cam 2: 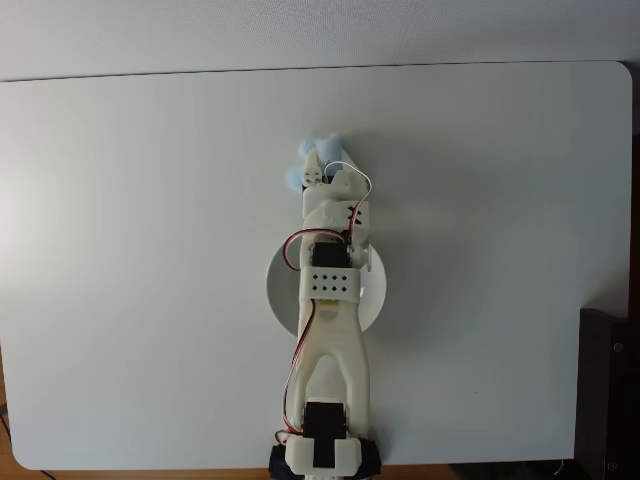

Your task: Grasp a skyblue doll and put it into the bowl.

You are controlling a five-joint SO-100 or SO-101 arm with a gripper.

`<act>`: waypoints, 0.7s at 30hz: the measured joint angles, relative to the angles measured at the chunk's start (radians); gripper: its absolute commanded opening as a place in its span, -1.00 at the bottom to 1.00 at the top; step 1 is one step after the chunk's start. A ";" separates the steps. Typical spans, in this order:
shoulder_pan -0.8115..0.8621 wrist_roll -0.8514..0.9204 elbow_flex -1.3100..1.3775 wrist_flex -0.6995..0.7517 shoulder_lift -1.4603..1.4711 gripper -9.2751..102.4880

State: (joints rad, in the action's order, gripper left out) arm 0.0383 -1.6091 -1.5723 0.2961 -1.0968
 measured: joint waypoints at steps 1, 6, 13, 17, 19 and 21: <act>0.000 -0.006 0.012 -0.002 -0.003 -0.84; 0.012 -0.003 0.072 -0.003 -0.060 -0.84; 0.011 0.002 0.089 -0.003 -0.176 -0.84; 0.011 0.002 0.089 -0.003 -0.227 -0.84; 0.011 0.002 0.089 -0.003 -0.245 -0.84; 0.011 0.002 0.089 -0.002 -0.256 -0.84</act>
State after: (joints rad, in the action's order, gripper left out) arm 0.0491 -1.6076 -1.4834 0.2945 -1.3530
